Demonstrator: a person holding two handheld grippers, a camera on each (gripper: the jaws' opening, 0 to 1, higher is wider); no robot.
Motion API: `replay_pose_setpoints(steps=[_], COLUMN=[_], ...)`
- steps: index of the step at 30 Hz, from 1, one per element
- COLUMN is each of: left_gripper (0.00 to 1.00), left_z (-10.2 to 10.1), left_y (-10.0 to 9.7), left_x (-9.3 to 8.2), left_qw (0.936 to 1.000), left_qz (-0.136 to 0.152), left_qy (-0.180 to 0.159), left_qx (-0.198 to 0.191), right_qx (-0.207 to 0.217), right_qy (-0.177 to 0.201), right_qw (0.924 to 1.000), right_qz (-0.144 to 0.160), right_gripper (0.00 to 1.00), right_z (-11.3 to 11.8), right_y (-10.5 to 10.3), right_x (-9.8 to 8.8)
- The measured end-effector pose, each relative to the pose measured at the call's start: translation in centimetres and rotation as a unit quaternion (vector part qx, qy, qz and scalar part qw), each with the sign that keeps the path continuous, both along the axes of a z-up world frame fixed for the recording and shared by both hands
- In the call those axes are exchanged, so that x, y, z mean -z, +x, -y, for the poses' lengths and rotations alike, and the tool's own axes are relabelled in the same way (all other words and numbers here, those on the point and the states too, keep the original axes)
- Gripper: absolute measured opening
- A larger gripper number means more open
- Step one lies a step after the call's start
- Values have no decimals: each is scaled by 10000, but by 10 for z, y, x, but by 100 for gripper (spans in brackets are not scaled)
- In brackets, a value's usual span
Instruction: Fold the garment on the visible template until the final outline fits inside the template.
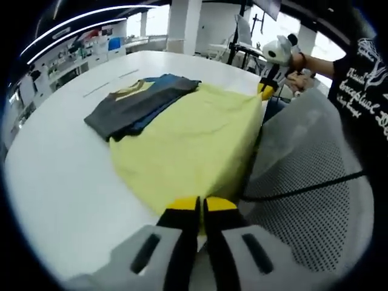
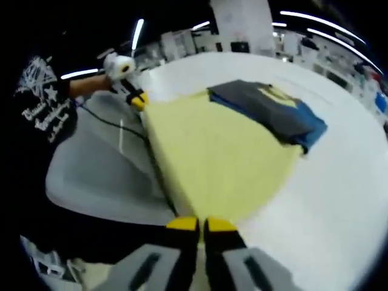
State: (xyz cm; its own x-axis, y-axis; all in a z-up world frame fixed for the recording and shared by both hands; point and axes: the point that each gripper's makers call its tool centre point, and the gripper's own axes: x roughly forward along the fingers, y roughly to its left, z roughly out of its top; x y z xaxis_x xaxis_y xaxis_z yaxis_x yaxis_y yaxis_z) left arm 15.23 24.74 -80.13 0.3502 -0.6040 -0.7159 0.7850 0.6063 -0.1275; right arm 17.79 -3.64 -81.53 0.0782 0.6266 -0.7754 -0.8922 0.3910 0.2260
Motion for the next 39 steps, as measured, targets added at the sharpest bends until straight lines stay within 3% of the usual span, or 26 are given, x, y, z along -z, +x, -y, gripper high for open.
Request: replay_pose_setpoints(steps=[7,16,28,32,39], left_gripper=[0,0,0,0,0], left_z=[3,5,-3,-3,-3], left_y=[-13,-28,8,22,46], left_x=[-2,-6,-36,-47,-66], left_qw=[9997,9988,9998,9994,9992], left_qz=[-223,-463,40,261,250], left_qy=[-91,-95,-62,-122,-311], left_qx=[-16,146,190,206,91], right_qx=[71,-277,56,130,250], right_qy=[102,72,62,59,81], right_qw=[9998,9990,9999,9994,9975], right_qz=[-174,-348,106,323,652], right_gripper=[0,0,0,0,0], right_z=[1,-1,2,1,2], right_y=[-11,-30,3,18,47], right_x=[-7,-15,-30,-44,-58])
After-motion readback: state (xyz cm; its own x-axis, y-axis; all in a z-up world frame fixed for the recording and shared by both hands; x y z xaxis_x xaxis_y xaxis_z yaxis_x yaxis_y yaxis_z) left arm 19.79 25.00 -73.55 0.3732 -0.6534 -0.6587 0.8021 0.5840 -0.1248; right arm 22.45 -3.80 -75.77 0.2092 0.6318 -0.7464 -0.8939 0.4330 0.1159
